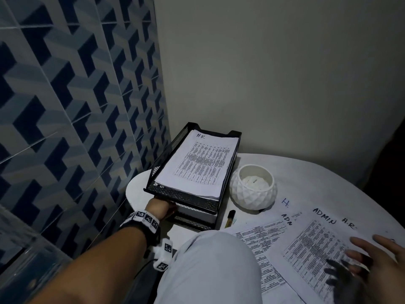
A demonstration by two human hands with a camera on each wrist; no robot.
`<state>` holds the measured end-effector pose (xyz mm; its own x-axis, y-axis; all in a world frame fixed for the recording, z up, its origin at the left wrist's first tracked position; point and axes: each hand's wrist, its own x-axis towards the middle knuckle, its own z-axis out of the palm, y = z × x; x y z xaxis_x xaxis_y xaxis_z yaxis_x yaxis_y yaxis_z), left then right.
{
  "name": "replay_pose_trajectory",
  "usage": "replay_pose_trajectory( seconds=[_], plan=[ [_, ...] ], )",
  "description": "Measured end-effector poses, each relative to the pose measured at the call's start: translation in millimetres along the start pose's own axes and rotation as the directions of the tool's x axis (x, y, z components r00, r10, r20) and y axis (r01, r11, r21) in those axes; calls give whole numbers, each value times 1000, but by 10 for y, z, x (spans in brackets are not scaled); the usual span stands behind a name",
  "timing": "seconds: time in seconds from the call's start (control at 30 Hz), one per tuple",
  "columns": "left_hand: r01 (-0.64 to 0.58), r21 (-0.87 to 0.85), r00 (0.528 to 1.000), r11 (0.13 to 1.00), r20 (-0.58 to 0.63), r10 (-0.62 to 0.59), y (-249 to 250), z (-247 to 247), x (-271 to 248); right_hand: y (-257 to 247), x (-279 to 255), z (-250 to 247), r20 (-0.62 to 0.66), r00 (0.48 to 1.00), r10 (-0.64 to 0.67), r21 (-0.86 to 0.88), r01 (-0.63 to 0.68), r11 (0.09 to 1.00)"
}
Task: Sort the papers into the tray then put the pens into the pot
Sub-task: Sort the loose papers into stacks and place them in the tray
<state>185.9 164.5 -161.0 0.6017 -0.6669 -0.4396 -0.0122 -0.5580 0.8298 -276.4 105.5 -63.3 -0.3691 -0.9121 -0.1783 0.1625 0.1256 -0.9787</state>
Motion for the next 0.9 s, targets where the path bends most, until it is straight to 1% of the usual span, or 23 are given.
replay_pose_trajectory(
  seconds=[0.03,0.1,0.13,0.17,0.23,0.3,0.37,0.4,0.43,0.47,0.5,0.53,0.57,0.6,0.63,0.67,0.7,0.73,0.77,0.8,0.83,0.9],
  plan=[
    [12,-16,1000,1000,-15,-13,-22,-32,-27,-20,0,12,1,1000,-4,-6,4,1000],
    [6,-107,1000,994,-29,-9,-91,-103,-101,-61,18,14,-29,1000,2,-28,-3,1000],
    [-15,-127,999,992,-35,11,-121,-159,-182,-62,37,-8,-36,999,3,-56,-5,998],
    [-47,-123,998,991,-36,43,-108,-198,-309,-82,34,-29,-39,999,24,-49,-26,998],
    [-92,-128,996,988,3,93,-125,-339,-581,-127,16,-77,4,998,59,-34,-59,998],
    [-160,-41,985,986,61,162,-97,-521,-859,-100,62,-137,24,994,108,-35,-107,994],
    [-239,156,965,959,149,216,13,-700,-1078,16,187,-196,15,984,176,-41,-175,984],
    [-266,222,953,938,205,221,41,-815,-1105,89,263,-232,15,977,214,-39,-214,976],
    [-322,228,929,919,264,260,50,-946,-1071,180,355,-291,6,969,245,-51,-245,968],
    [-338,210,914,917,304,268,-6,-1097,-881,260,430,-350,-2,963,269,-76,-269,960],
    [-389,248,903,887,295,313,-271,-1260,-296,338,490,-407,-18,960,280,-119,-280,953],
    [-456,265,884,850,243,399,-466,-1414,214,407,546,-464,-28,959,281,-162,-281,946],
    [-503,216,861,837,204,465,-320,-1387,450,461,595,-514,-43,964,263,-214,-266,940],
    [-537,224,842,813,188,505,-9,-1238,379,522,648,-556,-43,971,236,-268,-239,933],
    [-563,193,820,804,254,513,458,-980,16,595,717,-602,-40,975,221,-326,-221,919],
    [-637,187,758,747,326,565,974,-627,-624,648,764,-627,-40,974,222,-359,-222,906],
    [-682,132,707,720,374,601,1546,-267,-1329,696,798,-652,-42,972,229,-407,-226,885],
    [-711,103,657,695,447,606,1880,13,-1625,739,823,-667,-43,969,244,-480,-234,845],
    [-724,84,622,685,508,595,2103,277,-1814,783,834,-672,-47,965,259,-550,-242,799],
    [-745,57,573,664,564,594,2233,532,-1928,812,844,-681,-36,964,264,-613,-229,756],
    [-746,60,556,663,603,572,2274,772,-1964,853,866,-692,-22,962,271,-642,-221,734],
    [-751,154,571,642,640,515,2253,1231,-1886,969,906,-702,-3,950,311,-646,-239,725]
  ],
)
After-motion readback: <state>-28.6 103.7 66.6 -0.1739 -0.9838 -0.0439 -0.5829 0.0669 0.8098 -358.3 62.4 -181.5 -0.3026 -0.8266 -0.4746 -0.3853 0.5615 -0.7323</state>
